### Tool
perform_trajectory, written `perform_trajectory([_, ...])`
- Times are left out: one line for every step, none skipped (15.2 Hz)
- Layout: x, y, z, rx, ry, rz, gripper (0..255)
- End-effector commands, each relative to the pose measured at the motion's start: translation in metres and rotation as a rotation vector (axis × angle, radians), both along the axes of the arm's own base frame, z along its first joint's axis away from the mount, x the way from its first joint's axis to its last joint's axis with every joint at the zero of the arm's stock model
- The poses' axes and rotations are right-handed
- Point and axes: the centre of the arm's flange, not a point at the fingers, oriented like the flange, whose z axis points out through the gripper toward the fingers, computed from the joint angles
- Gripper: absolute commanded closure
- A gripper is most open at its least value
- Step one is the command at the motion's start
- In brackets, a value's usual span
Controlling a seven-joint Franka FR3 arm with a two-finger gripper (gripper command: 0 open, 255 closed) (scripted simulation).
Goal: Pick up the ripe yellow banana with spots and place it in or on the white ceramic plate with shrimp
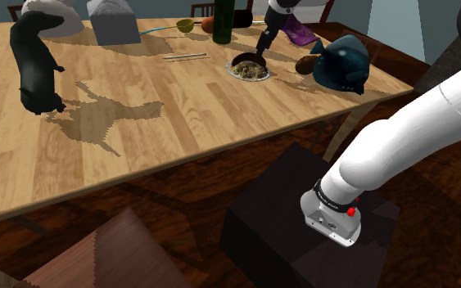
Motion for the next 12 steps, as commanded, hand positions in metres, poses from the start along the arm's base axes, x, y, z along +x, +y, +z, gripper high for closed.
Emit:
perform_trajectory([-0.003, 0.001, 0.013, 0.0, 0.0, 0.0, 0])
perform_trajectory([-0.005, 0.001, 0.026, 0.0, 0.0, 0.0, 0])
perform_trajectory([-0.008, 0.002, 0.039, 0.0, 0.0, 0.0, 0])
perform_trajectory([-0.01, 0.002, 0.049, 0.0, 0.0, 0.0, 0])
perform_trajectory([-0.01, 0.002, 0.049, 0.0, 0.0, 0.0, 0])
perform_trajectory([-0.01, 0.002, 0.049, 0.0, 0.0, 0.0, 0])
perform_trajectory([-0.01, 0.002, 0.049, 0.0, 0.0, 0.0, 0])
perform_trajectory([-0.01, 0.002, 0.049, 0.0, 0.0, 0.0, 0])
perform_trajectory([-0.01, 0.002, 0.049, 0.0, 0.0, 0.0, 0])
perform_trajectory([-0.01, 0.002, 0.049, 0.0, 0.0, 0.0, 0])
perform_trajectory([-0.01, 0.002, 0.049, 0.0, 0.0, 0.0, 0])
perform_trajectory([-0.01, 0.002, 0.049, 0.0, 0.0, 0.0, 0])
